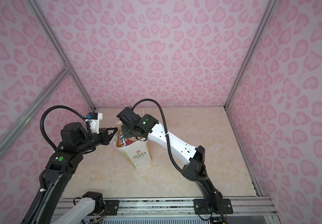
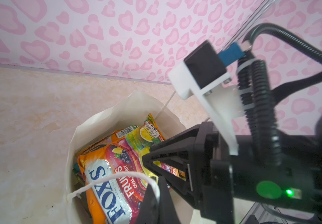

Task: Place the snacks into the paper bag
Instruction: 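Push the Fox's Fruits bag deeper into the paper bag with the right gripper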

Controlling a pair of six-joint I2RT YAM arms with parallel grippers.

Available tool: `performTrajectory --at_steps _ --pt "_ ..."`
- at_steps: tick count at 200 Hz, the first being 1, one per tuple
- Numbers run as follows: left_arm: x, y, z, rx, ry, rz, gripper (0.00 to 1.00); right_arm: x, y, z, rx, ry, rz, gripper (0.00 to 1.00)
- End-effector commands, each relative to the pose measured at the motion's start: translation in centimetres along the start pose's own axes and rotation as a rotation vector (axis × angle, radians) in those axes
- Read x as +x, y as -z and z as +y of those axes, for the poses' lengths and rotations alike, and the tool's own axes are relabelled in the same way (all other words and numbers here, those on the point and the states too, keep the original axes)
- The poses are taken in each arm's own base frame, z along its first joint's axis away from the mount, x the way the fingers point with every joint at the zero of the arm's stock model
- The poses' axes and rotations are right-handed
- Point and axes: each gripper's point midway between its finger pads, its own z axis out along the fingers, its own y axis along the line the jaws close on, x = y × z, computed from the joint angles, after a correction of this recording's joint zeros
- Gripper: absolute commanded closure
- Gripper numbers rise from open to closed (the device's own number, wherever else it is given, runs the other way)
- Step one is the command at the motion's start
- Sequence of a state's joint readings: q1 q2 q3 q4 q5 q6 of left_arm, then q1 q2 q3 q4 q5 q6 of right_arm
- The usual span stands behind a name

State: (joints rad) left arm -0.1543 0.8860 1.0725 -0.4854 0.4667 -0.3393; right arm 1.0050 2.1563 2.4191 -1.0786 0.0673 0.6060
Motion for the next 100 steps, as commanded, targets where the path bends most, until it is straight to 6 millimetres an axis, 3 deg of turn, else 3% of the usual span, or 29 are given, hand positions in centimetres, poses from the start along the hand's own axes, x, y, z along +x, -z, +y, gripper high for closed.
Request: performTrajectory --at_steps 1,42,74,100 --pt "-0.5 0.1 -0.4 0.014 -0.019 -0.013 0.97 1.2 -0.9 -1.6 0.050 -0.037 0.060 0.76" --pt "-0.4 0.1 -0.3 0.010 -0.020 -0.013 0.97 2.7 -4.3 -3.8 0.105 -0.084 0.153 0.65" --pt "-0.4 0.1 -0.3 0.010 -0.021 -0.013 0.97 4.2 -6.9 -4.0 0.096 -0.107 0.227 0.60" --pt "-0.4 0.0 -0.3 0.009 -0.020 -0.010 0.97 2.8 -5.8 -2.6 0.047 -0.094 0.199 0.56"
